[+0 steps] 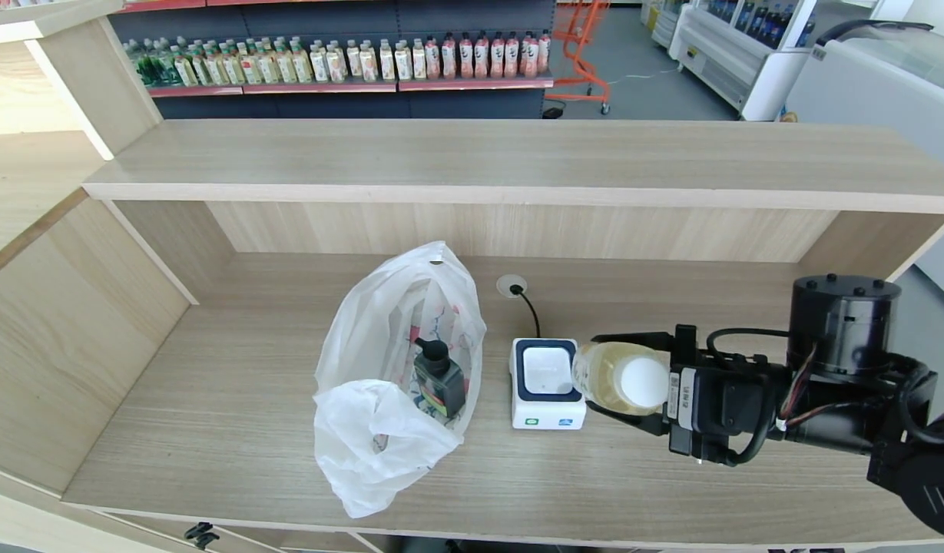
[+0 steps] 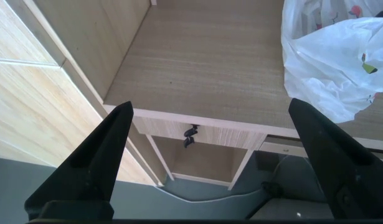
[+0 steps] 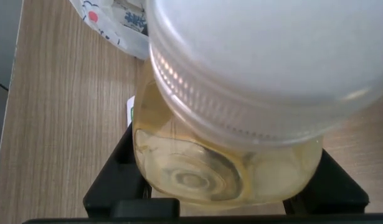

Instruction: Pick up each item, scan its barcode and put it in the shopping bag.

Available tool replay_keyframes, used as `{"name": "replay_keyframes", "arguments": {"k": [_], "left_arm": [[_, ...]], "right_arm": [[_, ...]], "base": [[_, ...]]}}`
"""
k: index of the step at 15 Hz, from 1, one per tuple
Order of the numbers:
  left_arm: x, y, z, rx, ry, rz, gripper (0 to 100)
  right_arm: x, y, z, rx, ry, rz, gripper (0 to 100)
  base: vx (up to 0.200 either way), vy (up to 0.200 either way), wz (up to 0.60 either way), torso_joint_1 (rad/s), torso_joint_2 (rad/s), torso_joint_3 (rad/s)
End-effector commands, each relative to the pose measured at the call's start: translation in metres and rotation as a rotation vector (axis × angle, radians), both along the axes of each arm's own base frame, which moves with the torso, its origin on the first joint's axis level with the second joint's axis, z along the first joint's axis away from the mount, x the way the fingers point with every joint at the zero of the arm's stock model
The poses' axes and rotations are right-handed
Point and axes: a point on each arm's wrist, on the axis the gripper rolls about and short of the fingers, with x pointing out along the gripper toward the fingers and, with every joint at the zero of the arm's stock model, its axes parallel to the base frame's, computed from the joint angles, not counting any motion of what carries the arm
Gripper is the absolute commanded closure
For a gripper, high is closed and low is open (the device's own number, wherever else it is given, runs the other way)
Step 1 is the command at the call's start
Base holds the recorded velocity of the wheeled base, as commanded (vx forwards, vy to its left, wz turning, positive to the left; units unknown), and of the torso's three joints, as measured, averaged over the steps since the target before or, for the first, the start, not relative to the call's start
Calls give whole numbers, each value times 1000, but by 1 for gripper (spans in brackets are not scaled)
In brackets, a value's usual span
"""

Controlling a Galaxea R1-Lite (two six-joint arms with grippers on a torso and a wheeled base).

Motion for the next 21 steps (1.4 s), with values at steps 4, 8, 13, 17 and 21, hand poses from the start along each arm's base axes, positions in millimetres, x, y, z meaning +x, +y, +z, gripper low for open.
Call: {"name": "replay_keyframes", "arguments": {"k": [4, 8, 13, 17, 21], "left_arm": [[0, 0, 0, 0, 0, 1, 0], [0, 0, 0, 0, 0, 1, 0], [0, 0, 0, 0, 0, 1, 0], [0, 0, 0, 0, -2, 1, 0], [0, 0, 0, 0, 0, 1, 0]], "right_arm": [[13, 6, -8, 33, -67, 58, 100], [21, 9, -27, 55, -101, 89, 100], [27, 9, -36, 65, -111, 99, 100], [27, 9, -37, 67, -108, 104, 100], [27, 6, -32, 77, -115, 96, 100]], "base": [[0, 0, 0, 0, 0, 0], [0, 0, 0, 0, 0, 0], [0, 0, 0, 0, 0, 0], [0, 0, 0, 0, 0, 0], [0, 0, 0, 0, 0, 0]]}}
